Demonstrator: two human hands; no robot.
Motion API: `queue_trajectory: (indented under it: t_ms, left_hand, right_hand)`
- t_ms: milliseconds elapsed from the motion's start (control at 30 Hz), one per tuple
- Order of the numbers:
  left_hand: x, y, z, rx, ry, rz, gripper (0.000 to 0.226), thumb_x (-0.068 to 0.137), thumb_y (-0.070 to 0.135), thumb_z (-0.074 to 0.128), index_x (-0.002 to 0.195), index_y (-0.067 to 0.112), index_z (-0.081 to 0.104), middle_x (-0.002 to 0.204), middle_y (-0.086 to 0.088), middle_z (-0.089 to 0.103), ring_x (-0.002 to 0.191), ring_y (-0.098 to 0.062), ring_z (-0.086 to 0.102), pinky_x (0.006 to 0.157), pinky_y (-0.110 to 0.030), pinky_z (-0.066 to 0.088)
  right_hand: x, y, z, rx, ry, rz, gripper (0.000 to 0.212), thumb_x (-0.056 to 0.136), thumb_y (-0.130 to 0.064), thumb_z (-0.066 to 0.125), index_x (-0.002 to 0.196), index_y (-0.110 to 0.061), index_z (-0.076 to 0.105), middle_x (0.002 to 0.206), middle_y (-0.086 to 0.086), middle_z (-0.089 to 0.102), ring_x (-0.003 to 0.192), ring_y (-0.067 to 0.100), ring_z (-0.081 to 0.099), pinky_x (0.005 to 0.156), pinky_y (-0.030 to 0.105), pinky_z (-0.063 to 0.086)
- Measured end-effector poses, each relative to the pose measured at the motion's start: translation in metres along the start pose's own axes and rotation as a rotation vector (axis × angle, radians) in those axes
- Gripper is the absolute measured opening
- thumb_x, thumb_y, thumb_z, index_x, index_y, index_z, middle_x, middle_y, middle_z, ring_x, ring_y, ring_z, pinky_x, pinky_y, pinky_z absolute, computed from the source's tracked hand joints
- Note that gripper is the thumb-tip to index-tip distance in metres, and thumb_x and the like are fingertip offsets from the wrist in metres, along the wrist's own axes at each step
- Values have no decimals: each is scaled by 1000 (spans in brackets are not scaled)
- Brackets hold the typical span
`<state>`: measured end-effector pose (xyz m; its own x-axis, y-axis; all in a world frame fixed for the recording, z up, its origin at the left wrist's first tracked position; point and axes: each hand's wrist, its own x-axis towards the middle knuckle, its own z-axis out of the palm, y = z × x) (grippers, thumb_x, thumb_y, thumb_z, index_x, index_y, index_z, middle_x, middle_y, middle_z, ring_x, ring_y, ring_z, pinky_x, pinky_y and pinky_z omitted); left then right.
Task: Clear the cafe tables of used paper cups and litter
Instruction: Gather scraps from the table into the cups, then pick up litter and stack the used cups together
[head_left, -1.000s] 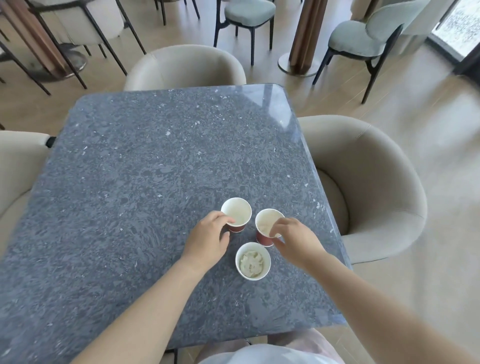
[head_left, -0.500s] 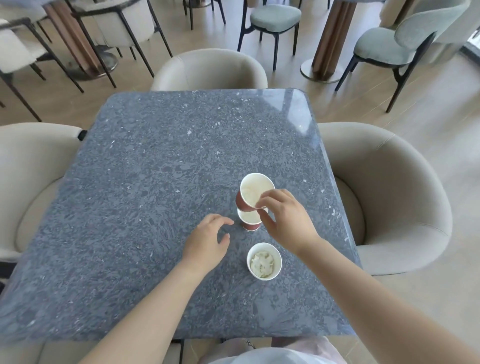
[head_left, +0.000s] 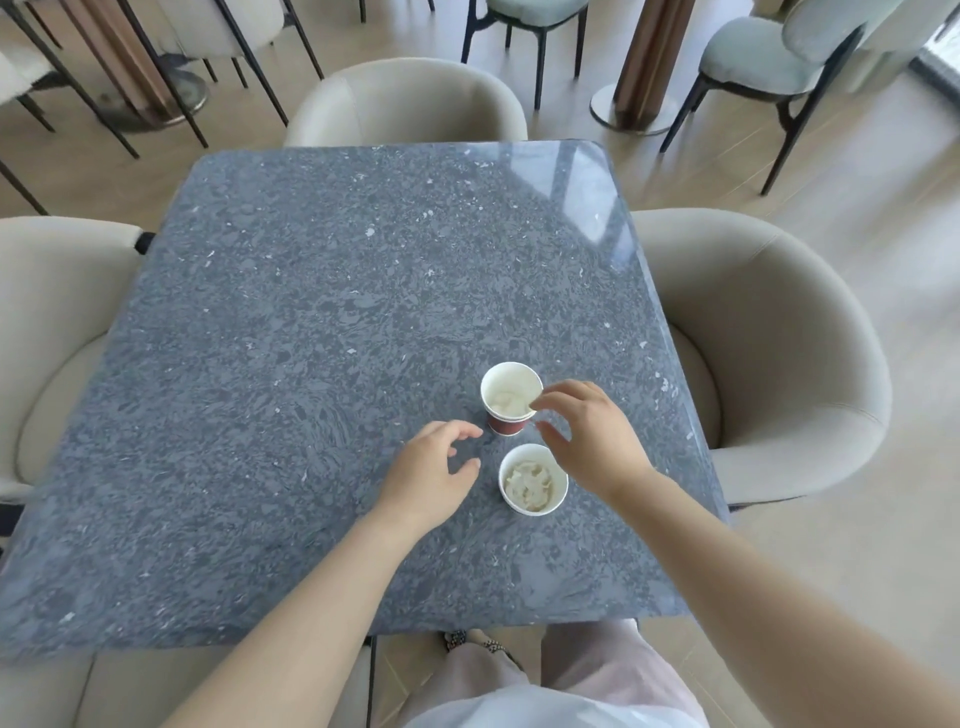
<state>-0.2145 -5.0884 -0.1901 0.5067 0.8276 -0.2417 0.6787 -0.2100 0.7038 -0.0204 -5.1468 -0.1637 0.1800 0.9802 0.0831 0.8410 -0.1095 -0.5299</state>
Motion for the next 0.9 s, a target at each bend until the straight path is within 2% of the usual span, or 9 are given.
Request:
queue_trajectory:
  t_ms: [67,233,333,400,500,700,800,900]
  left_hand:
    - [-8,2,4,3,-1,11,27,86,28,59,112,35,56,116,14,52,95,-3,52,74,-17,38]
    - [-28,16,20,177,-6,141,32,82,38,62,113,37,54,123,16,43,104,-5,48,78,-23,42]
    - [-38,29,32,249,27,206,32,82,34,63,114,33,56,126,13,43,106,-10,49,75,-19,35]
    - [-48,39,42,244,64,228,29,82,29,63,112,29,59,126,11,46,107,-12,51,75,-21,40]
    - [-69,56,64,234,96,305,25,83,22,64,107,24,62,122,8,52,110,-15,52,85,-28,45]
    - [-146,84,146,248,-69,378,20,86,24,59,106,26,61,111,10,57,106,-11,52,91,-28,44]
    - [-194,86,200,234,-157,352,19,85,26,59,104,29,61,109,13,58,101,-10,55,87,-30,46]
    - [-228,79,246,245,-219,330,19,85,25,60,103,28,63,108,12,60,98,-11,57,85,-24,43]
  right_hand:
    - [-18,6,-6,1,12,9,18,81,-9,65,98,-11,68,105,5,65,100,26,56,85,31,44]
    - [-63,23,-8,2,-39,57,19,82,-11,64,100,-13,67,106,4,64,101,26,56,86,33,45]
    - [-89,33,-11,20,-33,96,19,82,-10,64,100,-13,67,106,4,64,100,26,57,86,30,43]
    - [-110,40,-14,25,-22,111,18,81,-11,65,99,-13,68,105,3,64,99,25,57,85,28,43]
    - [-150,53,-23,26,9,147,18,82,-13,64,99,-16,67,106,1,64,102,23,56,86,30,44]
    - [-275,91,-38,14,43,256,18,83,-19,62,100,-20,65,107,-3,63,100,23,56,82,33,48]
    - [-344,115,-31,25,8,311,19,85,-22,59,103,-23,64,110,-6,61,101,22,54,80,33,48]
    - [-401,137,-18,53,-22,370,20,86,-24,57,105,-22,63,111,-4,60,104,21,53,80,34,48]
